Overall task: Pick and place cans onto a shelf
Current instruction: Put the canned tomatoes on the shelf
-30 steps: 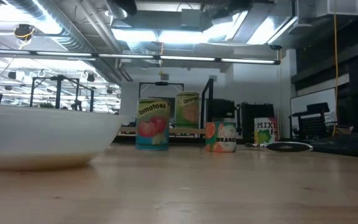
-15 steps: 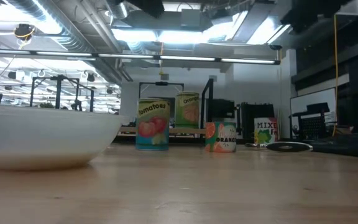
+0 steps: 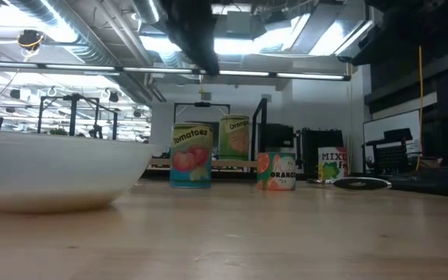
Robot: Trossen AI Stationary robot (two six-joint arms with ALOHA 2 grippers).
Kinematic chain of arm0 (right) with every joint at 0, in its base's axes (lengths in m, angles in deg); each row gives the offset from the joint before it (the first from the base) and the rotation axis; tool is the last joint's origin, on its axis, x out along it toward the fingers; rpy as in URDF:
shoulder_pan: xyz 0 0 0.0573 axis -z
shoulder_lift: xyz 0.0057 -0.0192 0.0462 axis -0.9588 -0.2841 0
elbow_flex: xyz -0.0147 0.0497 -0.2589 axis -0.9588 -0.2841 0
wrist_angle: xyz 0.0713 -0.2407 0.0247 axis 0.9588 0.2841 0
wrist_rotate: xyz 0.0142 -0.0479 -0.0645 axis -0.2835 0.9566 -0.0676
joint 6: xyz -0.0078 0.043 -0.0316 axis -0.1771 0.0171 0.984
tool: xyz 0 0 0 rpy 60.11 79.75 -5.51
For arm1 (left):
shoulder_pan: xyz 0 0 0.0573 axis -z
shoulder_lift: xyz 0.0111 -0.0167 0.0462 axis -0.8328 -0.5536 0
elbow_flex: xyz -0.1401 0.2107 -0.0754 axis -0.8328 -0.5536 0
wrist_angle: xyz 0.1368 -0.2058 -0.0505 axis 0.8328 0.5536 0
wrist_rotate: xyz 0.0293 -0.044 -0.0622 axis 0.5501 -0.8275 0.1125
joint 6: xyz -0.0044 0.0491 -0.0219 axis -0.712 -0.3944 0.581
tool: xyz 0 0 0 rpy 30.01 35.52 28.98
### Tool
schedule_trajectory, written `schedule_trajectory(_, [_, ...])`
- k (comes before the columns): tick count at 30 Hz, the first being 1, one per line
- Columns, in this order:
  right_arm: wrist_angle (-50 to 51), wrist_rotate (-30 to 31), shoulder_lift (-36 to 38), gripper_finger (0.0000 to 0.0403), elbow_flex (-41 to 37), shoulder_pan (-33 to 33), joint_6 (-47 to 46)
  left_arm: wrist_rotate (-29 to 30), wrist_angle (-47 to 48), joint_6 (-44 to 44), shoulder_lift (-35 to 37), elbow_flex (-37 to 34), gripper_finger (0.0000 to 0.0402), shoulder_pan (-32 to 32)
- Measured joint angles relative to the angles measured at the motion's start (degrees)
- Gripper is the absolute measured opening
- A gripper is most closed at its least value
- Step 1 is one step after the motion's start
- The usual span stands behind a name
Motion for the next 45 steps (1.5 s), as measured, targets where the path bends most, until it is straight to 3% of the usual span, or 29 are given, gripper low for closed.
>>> schedule_trajectory(5, [-0.3, -1.5, -0.4, 0.0053, 0.0, 0.0, 0.0, -3.8, -0.3, -0.2, -4.1, 0.0, 0.0121, -1.8])
schedule_trajectory(11, [-0.1, -1.6, -0.6, 0.0053, 0.0, 0.0, 0.0, -4.2, -0.3, -0.2, -7.6, 0.0, 0.0121, -3.1])
schedule_trajectory(22, [-0.1, -1.6, -0.6, 0.0053, 0.0, 0.0, -0.2, -3.9, 3.3, 5.8, -8.4, 0.0, 0.0121, -3.5])
schedule_trajectory(34, [0.1, -1.6, -0.6, 0.0053, 0.0, 0.0, -0.4, -3.8, 5.2, 5.9, -9.7, 0.0, 0.012, -3.3])
schedule_trajectory(45, [0.1, -1.6, -0.6, 0.0053, 0.0, 0.0, -0.4, -2.9, 6.7, 5.8, -11.0, 0.2, 0.0071, -3.3])
